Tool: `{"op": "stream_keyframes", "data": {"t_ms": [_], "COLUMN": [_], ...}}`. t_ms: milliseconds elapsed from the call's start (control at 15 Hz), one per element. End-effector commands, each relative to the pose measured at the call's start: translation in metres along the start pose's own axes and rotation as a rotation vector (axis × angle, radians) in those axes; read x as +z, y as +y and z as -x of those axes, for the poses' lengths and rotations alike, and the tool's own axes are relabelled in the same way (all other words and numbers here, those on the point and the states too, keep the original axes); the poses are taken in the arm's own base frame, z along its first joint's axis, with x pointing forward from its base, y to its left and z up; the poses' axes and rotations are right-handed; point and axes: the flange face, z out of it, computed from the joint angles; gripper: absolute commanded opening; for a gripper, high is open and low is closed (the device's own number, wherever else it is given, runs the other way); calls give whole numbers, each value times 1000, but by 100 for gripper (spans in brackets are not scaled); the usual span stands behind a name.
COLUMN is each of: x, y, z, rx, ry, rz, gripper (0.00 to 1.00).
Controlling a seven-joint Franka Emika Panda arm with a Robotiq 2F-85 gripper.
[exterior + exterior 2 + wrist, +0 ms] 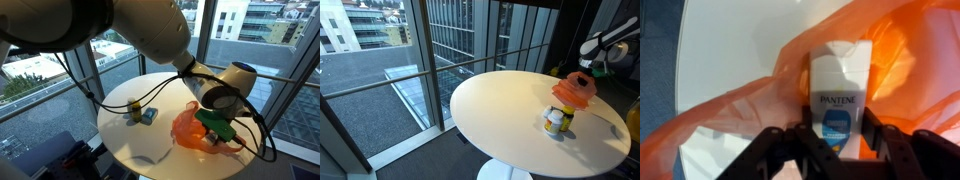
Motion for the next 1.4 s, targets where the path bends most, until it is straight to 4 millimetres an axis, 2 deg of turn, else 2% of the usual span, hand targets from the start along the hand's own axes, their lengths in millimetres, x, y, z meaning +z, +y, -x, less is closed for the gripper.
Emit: {"op": "stream_keyframes", "data": {"t_ms": [0, 600, 1000, 1333], "x": [-16, -38, -74, -100], "y": [4, -8, -23, -34], "z": [-3, -4, -8, -3], "rx": [-7, -3, 2, -14], "ry": [27, 55, 87, 52], "rz": [-27, -38, -76, -133], "gripper": [25, 25, 25, 25]}}
